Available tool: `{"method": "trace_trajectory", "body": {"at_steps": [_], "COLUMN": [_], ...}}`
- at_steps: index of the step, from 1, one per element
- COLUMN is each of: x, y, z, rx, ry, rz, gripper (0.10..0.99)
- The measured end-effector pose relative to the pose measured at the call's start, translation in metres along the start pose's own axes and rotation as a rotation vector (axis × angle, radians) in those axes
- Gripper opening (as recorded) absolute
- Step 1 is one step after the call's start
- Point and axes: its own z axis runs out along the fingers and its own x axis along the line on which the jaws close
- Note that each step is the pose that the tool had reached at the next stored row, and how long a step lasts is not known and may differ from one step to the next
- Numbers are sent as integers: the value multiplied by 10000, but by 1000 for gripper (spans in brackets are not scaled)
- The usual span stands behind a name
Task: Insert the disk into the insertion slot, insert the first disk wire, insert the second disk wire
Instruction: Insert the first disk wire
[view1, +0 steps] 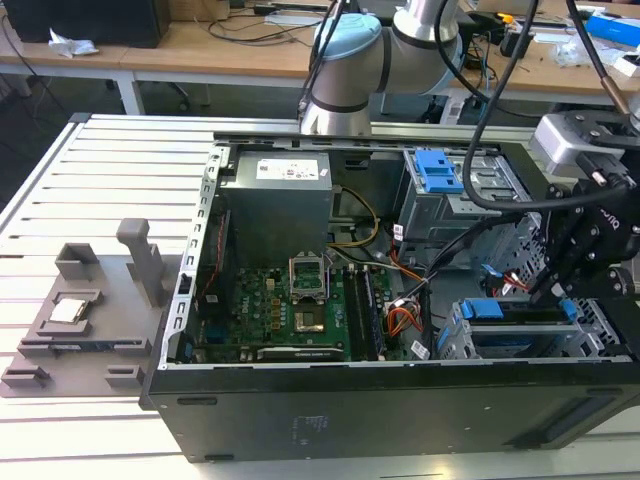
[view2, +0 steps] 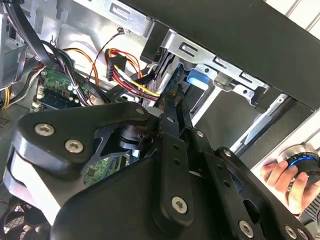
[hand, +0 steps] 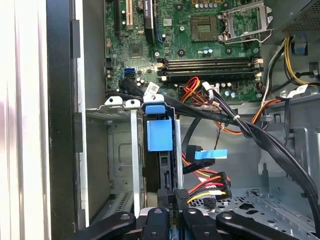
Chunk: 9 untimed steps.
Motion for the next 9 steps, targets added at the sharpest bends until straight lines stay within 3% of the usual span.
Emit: {"method": "trace_trajectory", "body": {"at_steps": [9], "x": [-1], "y": [2], "z": [27], "rx": [5], "ry": [10], "rz": [-188], "gripper": [169]}}
